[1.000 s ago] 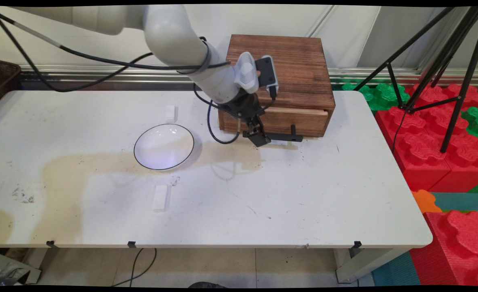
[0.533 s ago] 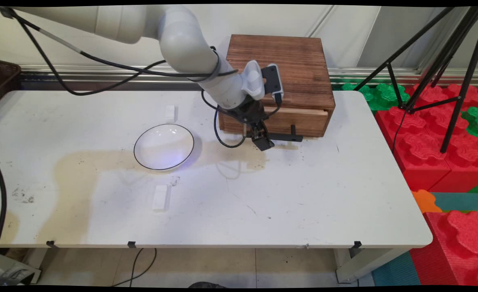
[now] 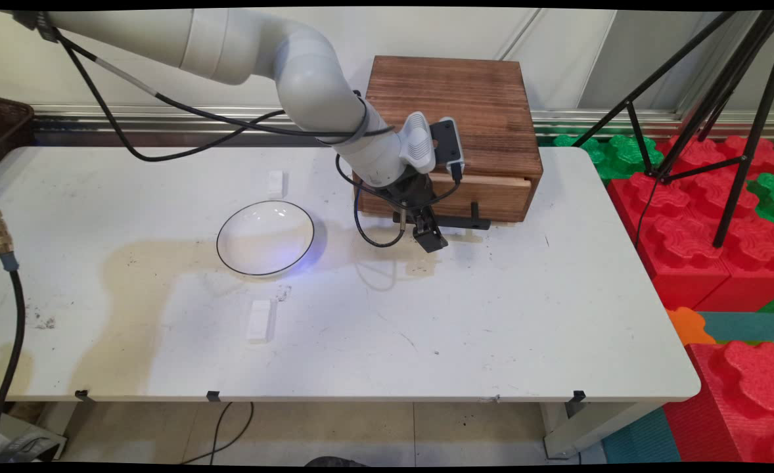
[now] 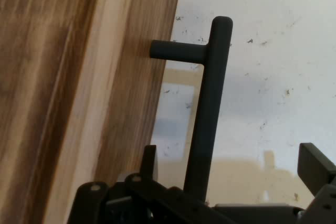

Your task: Open the drawer

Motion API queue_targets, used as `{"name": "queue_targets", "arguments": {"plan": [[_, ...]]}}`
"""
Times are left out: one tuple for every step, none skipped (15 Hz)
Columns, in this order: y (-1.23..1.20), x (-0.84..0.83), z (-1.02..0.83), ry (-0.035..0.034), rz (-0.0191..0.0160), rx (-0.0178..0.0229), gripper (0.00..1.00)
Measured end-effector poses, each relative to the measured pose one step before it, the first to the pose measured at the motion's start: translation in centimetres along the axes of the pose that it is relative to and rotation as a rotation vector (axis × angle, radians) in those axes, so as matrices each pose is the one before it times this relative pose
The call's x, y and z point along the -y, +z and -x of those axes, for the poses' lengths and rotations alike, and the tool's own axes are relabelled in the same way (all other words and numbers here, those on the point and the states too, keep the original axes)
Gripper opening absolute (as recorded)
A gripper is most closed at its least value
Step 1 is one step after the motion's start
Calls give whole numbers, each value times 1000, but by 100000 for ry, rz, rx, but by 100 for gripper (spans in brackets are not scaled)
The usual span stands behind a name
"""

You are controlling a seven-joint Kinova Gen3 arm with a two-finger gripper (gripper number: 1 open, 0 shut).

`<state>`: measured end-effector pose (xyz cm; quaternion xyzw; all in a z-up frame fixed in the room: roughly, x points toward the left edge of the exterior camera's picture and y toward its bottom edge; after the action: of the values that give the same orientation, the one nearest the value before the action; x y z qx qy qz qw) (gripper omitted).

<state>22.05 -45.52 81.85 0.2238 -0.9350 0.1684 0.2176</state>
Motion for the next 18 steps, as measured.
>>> {"name": "queue_targets", "arguments": {"plan": [[282, -27, 17, -62, 207, 137, 100], [188, -30, -10, 14, 173, 90, 100], [244, -30, 35, -84, 184, 142, 100], [160, -31, 15, -16, 155, 134, 100], [238, -55, 8, 9, 263, 205, 100], [140, -32, 14, -28, 147, 106, 100], [198, -61, 20, -21, 223, 175, 100], [112, -43, 25, -37, 117, 126, 100], [164, -63, 16, -23, 174, 189, 100], [109, -45, -4, -26, 128, 107, 100], [134, -75, 21, -89, 157, 190, 100], [94, -60, 18, -64, 125, 161, 100], [118, -90, 19, -94, 190, 220, 100], [131, -118, 16, -45, 273, 233, 100], [97, -117, 40, -120, 238, 249, 100], [76, -100, 24, -80, 196, 188, 100], [41, -72, 18, -35, 123, 121, 100], [52, -113, 41, -68, 195, 203, 100]]}}
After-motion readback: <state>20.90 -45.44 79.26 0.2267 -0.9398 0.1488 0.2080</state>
